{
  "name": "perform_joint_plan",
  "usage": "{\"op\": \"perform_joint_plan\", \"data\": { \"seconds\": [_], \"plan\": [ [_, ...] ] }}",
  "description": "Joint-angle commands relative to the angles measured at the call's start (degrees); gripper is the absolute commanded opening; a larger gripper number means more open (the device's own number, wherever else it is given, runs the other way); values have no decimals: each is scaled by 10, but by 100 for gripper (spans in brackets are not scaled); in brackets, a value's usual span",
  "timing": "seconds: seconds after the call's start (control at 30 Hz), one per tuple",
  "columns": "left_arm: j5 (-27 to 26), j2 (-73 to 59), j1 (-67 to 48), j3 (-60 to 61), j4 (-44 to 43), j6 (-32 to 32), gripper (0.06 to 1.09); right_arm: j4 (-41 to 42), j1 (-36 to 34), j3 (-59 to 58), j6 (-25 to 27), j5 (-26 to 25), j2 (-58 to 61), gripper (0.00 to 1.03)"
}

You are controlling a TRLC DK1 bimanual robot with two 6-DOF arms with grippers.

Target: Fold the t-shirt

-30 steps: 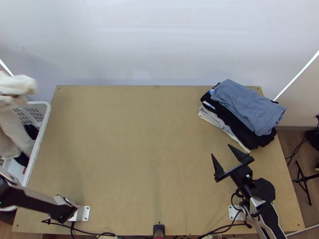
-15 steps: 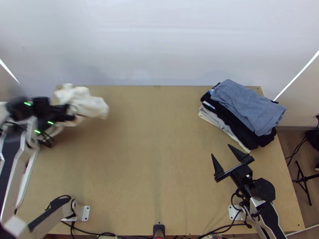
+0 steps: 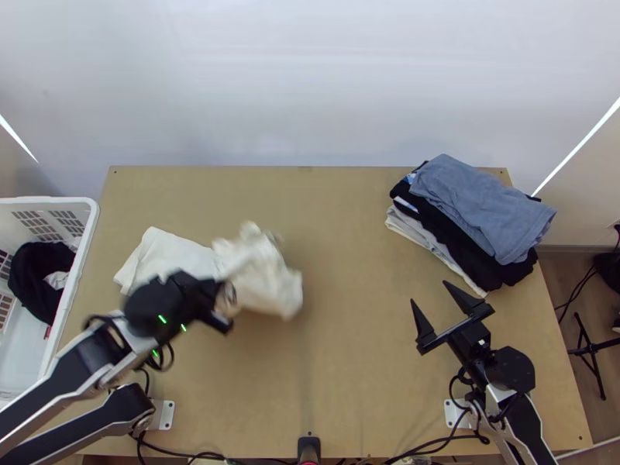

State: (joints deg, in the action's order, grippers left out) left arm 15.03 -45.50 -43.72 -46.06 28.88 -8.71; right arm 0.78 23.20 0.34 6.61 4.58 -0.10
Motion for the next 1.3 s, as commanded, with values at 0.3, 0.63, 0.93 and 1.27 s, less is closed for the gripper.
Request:
{"op": "perform_joint_plan", "data": {
  "seconds": [0.3,0.63,0.93,1.27],
  "plan": [
    [-135,208,-150,109,-76,-187,104,0,0,0,-1,0,0,99],
    [-146,237,116,129,-5,38,104,0,0,0,-1,0,0,99],
    [-175,168,281,62,91,-18,104,0,0,0,-1,0,0,99],
    [-198,98,353,0,238,-97,104,0,0,0,-1,0,0,99]
  ]
}}
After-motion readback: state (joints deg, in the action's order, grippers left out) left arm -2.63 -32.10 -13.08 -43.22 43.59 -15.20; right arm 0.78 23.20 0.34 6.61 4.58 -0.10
